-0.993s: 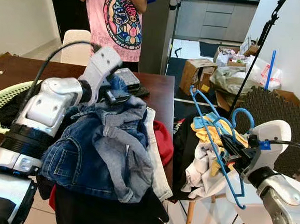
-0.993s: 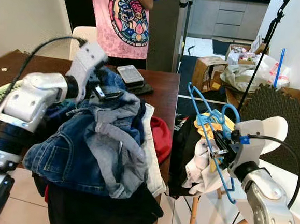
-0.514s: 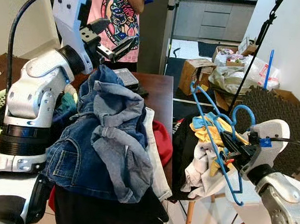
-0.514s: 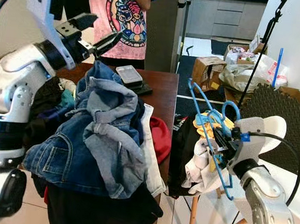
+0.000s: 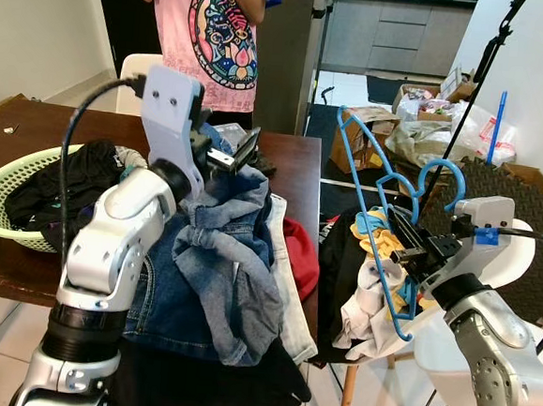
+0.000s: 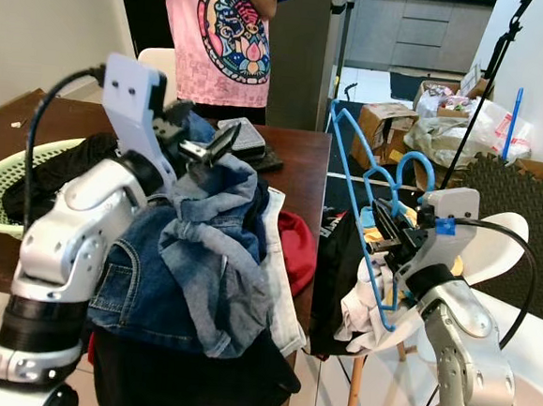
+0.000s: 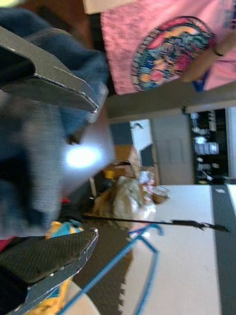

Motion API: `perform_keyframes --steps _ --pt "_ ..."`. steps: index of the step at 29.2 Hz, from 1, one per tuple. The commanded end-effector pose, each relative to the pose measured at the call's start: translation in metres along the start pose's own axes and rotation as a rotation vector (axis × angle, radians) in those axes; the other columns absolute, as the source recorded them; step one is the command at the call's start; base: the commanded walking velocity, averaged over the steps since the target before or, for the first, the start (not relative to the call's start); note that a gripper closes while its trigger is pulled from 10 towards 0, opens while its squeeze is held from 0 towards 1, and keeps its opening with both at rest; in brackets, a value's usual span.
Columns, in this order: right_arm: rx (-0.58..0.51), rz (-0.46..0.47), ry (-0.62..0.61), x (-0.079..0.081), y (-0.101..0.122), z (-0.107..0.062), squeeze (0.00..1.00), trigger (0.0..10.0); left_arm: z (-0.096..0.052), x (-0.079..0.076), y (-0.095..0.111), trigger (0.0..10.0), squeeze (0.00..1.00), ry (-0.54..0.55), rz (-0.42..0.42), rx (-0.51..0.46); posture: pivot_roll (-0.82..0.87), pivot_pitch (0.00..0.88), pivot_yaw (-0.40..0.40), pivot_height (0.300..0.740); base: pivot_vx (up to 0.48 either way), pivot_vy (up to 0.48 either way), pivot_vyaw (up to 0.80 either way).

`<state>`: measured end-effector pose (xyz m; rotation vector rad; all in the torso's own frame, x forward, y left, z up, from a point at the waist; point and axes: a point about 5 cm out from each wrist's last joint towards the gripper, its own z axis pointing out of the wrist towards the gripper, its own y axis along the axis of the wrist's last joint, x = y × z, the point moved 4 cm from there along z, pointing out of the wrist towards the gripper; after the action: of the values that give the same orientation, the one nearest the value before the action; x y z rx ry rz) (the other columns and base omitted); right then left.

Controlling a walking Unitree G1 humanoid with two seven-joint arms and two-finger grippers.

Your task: Hang hanger

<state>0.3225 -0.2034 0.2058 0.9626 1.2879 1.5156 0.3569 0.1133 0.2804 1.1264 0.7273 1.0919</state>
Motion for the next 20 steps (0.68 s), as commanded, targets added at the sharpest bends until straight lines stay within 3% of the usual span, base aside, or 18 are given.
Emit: perform_keyframes --steps 1,7,13,20 --pt "-0.031 0.0 0.014 0.006 0.008 0.003 0.0 10.0 -0.003 -0.002 0.001 10.0 0.0 0.017 0.012 0.001 0.19 0.0 0.016 0.74 -0.364 0.0 0.0" --pt "-0.023 -0.002 0.015 0.007 0.006 0.004 0.0 10.0 -0.005 -0.001 0.001 10.0 0.0 0.042 0.023 0.01 0.2 0.0 0.015 0.74 -0.368 0.0 0.0" --pt "-0.005 -0.021 -0.002 0.005 0.003 0.004 0.0 10.0 -0.015 0.018 -0.006 10.0 0.0 0.106 0.048 0.026 0.2 0.0 0.015 0.74 0.0 0.0 0.0" --pt "0.005 -0.043 -0.091 -0.012 0.003 0.003 0.0 10.0 -0.018 0.033 -0.004 10.0 0.0 0.152 0.098 0.031 0.2 0.0 0.014 0.74 0.0 0.425 0.0"
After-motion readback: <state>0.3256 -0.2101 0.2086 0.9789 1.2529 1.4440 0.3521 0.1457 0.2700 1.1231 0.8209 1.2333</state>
